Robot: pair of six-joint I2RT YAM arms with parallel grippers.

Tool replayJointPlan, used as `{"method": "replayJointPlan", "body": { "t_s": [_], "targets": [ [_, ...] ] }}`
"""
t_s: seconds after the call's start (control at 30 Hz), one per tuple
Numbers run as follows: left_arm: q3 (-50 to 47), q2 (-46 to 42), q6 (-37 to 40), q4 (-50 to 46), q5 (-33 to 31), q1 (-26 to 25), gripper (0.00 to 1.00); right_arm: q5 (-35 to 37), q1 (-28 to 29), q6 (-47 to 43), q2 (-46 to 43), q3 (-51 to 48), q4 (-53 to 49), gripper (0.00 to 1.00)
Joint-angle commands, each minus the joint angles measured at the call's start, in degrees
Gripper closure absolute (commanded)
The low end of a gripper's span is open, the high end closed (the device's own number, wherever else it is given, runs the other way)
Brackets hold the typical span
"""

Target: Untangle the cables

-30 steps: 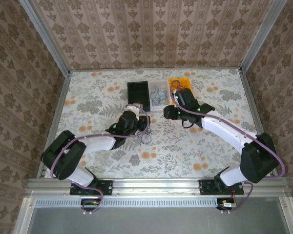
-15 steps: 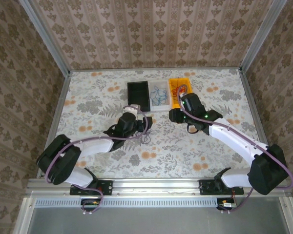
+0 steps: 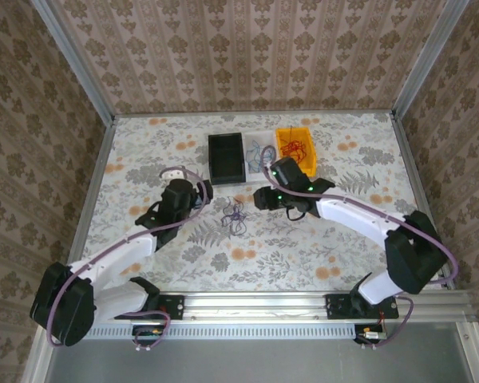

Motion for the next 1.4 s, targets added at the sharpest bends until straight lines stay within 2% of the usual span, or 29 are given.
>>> {"method": "replayJointPlan", "body": {
  "t_s": [0.0, 0.17, 0.43, 0.6, 0.67, 0.97, 1.37],
  "targets": [
    [-0.7, 0.8, -0.8, -7.1, 5.4, 1.3, 0.12, -5.9, 2.4, -2.3, 4.2, 4.0, 1.8, 0.55],
    [0.4, 4.3, -2.1, -10.4, 7.9, 2.3, 0.13, -8.9, 4.3, -2.8, 12.1, 10.0, -0.7, 0.55],
    [2.4, 9.3, -0.4, -9.5, 11.9, 1.9, 0.14, -3.7, 4.9, -1.3, 20.8, 17.1, -5.7, 0.57],
    [3.9, 12.0, 2.4, -9.7, 15.1, 1.1, 0.15, -3.5, 4.8, -0.3, 23.9, 18.6, -6.3, 0.68],
    [4.5, 12.9, 3.4, -9.3, 16.1, 0.6, 0.16, -3.6, 4.7, 0.0, 24.1, 18.1, -6.1, 0.7],
    [8.8, 20.7, 6.3, -8.4, 19.1, -2.6, 0.18, -4.0, 4.0, 1.6, 24.6, 14.7, -4.3, 0.71],
    [12.9, 29.8, 5.7, -7.6, 18.8, -4.0, 0.38, -4.0, 1.1, 1.4, 16.2, 10.5, -1.6, 0.69]
  ]
}}
